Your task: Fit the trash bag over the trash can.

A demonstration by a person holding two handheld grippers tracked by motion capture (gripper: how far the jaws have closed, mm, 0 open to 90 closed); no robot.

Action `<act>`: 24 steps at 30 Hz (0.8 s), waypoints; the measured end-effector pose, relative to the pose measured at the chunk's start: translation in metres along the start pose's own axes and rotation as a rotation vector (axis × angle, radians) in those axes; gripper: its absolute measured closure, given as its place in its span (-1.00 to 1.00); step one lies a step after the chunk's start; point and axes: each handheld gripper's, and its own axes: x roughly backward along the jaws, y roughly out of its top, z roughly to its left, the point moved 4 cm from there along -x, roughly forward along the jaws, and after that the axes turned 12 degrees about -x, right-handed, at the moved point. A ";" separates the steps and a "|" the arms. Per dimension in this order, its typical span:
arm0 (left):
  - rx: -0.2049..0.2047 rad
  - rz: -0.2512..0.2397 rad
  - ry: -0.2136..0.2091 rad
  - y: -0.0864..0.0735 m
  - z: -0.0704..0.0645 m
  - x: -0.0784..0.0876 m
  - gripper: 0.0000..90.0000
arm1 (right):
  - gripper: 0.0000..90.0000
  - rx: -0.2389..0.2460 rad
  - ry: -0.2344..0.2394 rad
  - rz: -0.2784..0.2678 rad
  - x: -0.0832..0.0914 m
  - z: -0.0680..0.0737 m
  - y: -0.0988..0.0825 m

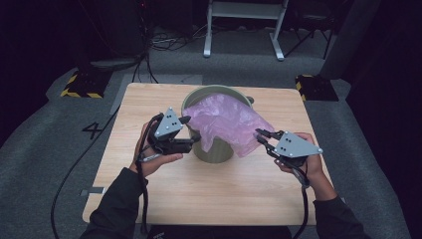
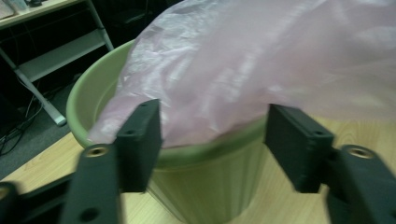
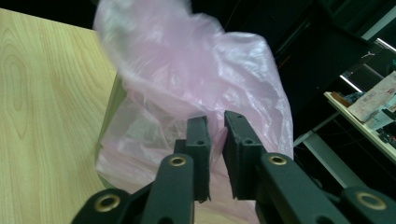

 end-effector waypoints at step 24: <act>-0.037 -0.125 0.015 0.022 -0.043 0.034 -0.57 | 0.92 0.020 0.013 0.023 -0.008 0.012 0.007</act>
